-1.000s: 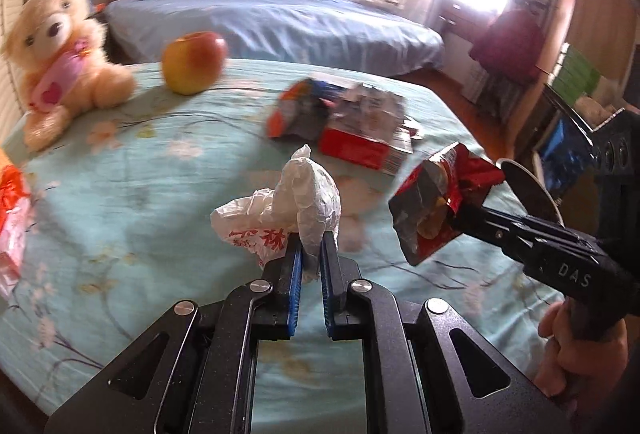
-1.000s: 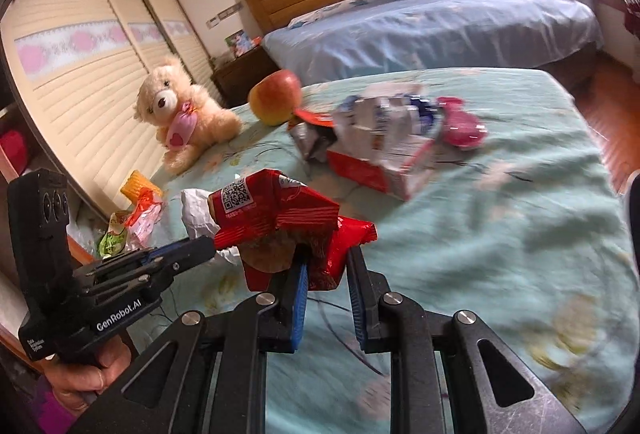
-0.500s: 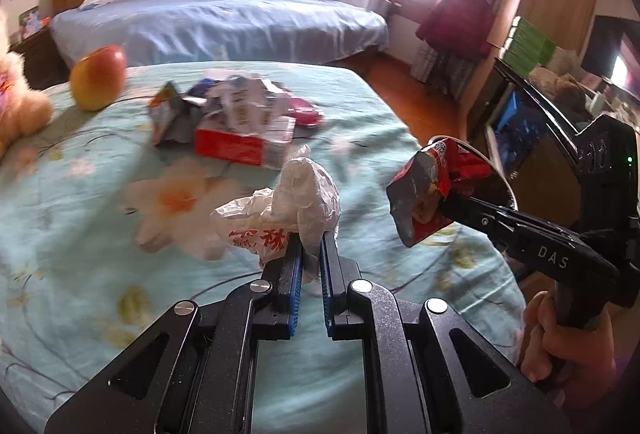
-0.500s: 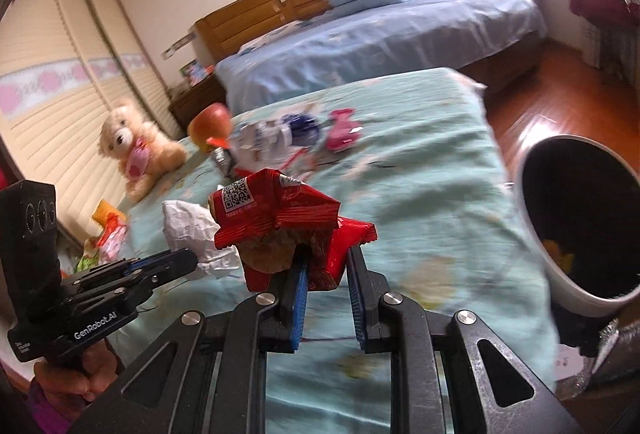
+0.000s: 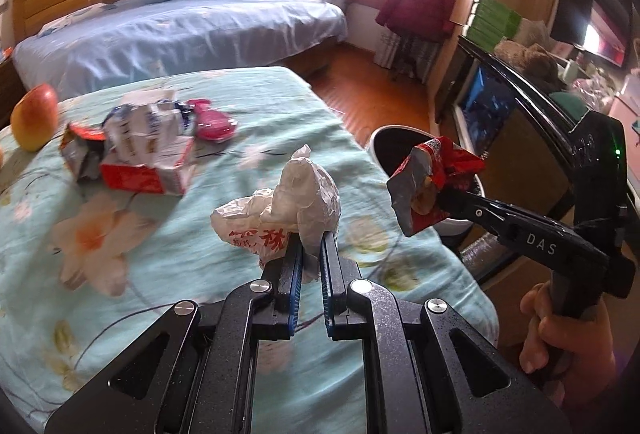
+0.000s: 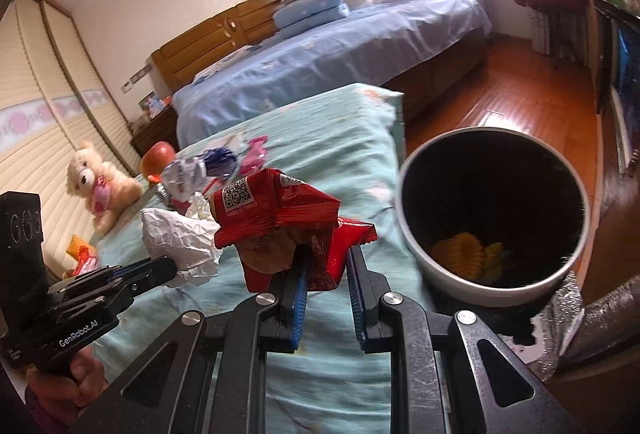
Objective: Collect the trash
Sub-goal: 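Carry the tissue and red chip bag over the bin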
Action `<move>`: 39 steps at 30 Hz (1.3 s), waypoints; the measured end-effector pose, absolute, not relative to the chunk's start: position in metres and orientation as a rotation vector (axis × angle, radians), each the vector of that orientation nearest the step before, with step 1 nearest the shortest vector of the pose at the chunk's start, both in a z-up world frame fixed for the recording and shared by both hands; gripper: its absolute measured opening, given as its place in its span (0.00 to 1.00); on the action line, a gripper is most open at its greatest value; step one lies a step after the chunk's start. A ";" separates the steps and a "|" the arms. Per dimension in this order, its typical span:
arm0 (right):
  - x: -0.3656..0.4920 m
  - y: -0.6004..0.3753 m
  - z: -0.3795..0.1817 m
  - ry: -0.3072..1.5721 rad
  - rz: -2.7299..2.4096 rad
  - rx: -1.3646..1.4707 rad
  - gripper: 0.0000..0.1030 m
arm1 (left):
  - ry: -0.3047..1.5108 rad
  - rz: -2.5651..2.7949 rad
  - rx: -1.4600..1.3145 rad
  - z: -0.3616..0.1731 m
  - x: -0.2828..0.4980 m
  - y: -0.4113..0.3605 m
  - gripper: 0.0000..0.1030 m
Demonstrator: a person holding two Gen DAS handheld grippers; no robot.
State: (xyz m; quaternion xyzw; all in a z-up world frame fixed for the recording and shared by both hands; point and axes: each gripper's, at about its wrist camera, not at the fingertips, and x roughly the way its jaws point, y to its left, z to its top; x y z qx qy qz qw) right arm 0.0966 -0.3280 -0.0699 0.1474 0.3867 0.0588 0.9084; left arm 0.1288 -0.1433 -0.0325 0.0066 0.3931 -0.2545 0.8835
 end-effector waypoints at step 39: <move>0.115 -0.438 -0.091 0.834 -0.112 0.327 0.19 | 0.834 -0.698 0.141 -0.034 0.164 -0.273 0.08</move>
